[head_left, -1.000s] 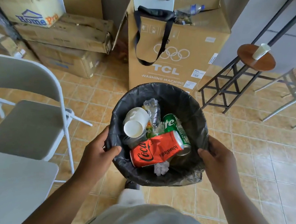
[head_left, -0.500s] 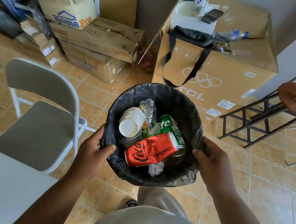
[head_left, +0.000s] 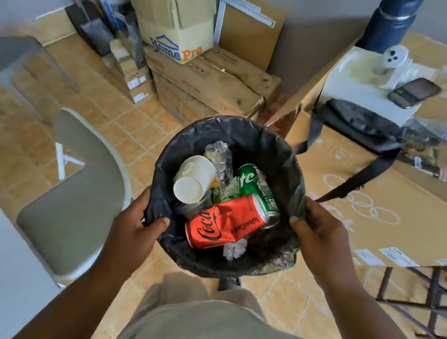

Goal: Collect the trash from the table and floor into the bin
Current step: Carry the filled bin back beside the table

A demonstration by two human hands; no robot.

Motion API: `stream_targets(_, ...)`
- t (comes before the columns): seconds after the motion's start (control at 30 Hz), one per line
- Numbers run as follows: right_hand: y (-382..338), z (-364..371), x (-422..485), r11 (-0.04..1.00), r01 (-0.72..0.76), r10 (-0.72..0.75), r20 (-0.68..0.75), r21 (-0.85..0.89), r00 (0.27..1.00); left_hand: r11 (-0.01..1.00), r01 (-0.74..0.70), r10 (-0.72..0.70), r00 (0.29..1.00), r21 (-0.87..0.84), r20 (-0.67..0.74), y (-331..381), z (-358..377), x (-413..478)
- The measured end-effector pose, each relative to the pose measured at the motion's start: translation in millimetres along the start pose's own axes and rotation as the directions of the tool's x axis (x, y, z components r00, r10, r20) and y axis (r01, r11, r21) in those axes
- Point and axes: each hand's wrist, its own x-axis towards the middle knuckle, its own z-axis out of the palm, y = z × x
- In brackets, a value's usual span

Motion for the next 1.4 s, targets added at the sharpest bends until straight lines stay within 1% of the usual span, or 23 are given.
stream_targets(0.1, -14.5, 3.2, 49.1, 0.999, 0.033, -0.033, 0.017, -0.013, 0.999, 1.000, 0.005, -0.005, 0.999, -0.008, -0.040, 8.9, 5.1, 32.2)
stream_targets(0.27, -34.3, 22.3, 125.0, 0.994, 0.071, -0.065, 0.069, -0.081, 0.996, 1.000, 0.017, -0.016, 0.996, 0.009, -0.086, 16.8, -1.8, 92.5)
stream_targets(0.43, -54.0, 60.7, 202.6, 0.994, 0.071, -0.064, 0.084, -0.078, 0.994, 0.999, 0.034, -0.038, 0.993, -0.036, -0.116, 14.6, -16.6, 169.8)
stream_targets(0.53, -74.1, 87.1, 250.7, 0.995, 0.071, -0.063, 0.114, -0.066, 0.991, 0.996, 0.068, -0.075, 0.988, -0.060, -0.132, 16.6, -29.1, 222.5)
stream_targets(0.63, -102.3, 111.3, 298.7, 0.991, 0.071, -0.055, 0.141, -0.111, 0.988, 0.991, 0.106, -0.116, 0.983, -0.081, -0.144, 21.6, -46.9, 275.1)
stream_targets(0.77, -138.0, 146.5, 361.8, 0.997, 0.045, -0.035, 0.164, -0.056, 0.986, 0.986, 0.110, -0.131, 0.977, -0.126, -0.167, 31.1, -76.6, 338.5)
stream_targets(0.83, -157.7, 167.7, 390.1, 0.999, 0.036, -0.031, 0.158, -0.030, 0.987, 0.986, 0.094, -0.120, 0.973, -0.136, -0.196, 34.9, -90.9, 366.6)
stream_targets(1.0, -201.6, 215.6, 450.5, 1.000, 0.030, -0.031, 0.207, 0.006, 0.978, 0.987, 0.077, -0.114, 0.954, -0.140, -0.279, 44.3, -124.4, 422.2)
stream_targets(1.07, -224.6, 242.2, 482.3, 0.998, 0.062, -0.061, 0.262, 0.007, 0.963, 0.982, 0.086, -0.138, 0.932, -0.166, -0.335, 40.1, -143.8, 448.4)
stream_targets(1.13, -238.7, 251.6, 496.8, 0.996, 0.087, -0.086, 0.275, 0.011, 0.958, 0.979, 0.077, -0.139, 0.927, -0.187, -0.349, 42.3, -150.1, 458.8)
stream_targets(1.17, -245.0, 262.5, 510.5, 0.995, 0.096, -0.093, 0.305, 0.005, 0.948, 0.975, 0.089, -0.162, 0.913, -0.206, -0.373, 40.2, -156.9, 468.7)
stream_targets(1.27, -266.7, 303.0, 558.0, 0.994, 0.112, -0.105, 0.402, 0.006, 0.910, 0.963, 0.118, -0.219, 0.863, -0.241, -0.455, 35.7, -174.8, 503.7)
stream_targets(1.4, -302.0, 360.2, 613.4, 0.989, 0.149, -0.127, 0.488, -0.007, 0.863, 0.950, 0.155, -0.287, 0.779, -0.273, -0.557, 37.0, -200.3, 543.5)
